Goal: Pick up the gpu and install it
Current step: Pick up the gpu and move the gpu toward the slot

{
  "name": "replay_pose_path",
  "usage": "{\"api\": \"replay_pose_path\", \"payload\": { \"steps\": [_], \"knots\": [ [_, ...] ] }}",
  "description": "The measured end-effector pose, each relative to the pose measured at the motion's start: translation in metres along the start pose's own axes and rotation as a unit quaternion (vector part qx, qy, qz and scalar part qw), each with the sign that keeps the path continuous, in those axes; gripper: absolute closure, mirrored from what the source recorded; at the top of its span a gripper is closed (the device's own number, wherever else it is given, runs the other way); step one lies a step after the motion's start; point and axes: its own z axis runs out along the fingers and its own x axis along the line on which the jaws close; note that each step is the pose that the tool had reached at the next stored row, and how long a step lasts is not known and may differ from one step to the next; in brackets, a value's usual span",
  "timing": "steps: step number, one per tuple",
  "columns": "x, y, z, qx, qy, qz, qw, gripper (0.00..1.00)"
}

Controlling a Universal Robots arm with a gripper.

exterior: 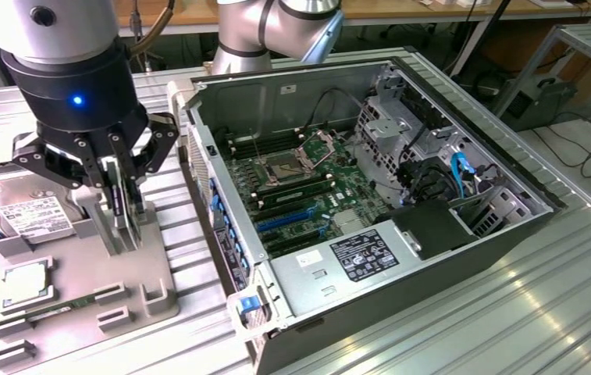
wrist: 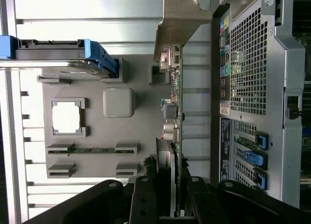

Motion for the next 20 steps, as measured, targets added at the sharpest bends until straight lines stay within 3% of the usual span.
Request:
{"api": "replay_pose_path", "payload": {
  "steps": [20],
  "knots": [
    [0.0, 0.0, -0.0156, 0.0, 0.0, 0.0, 1.0, 0.72]
  ]
}}
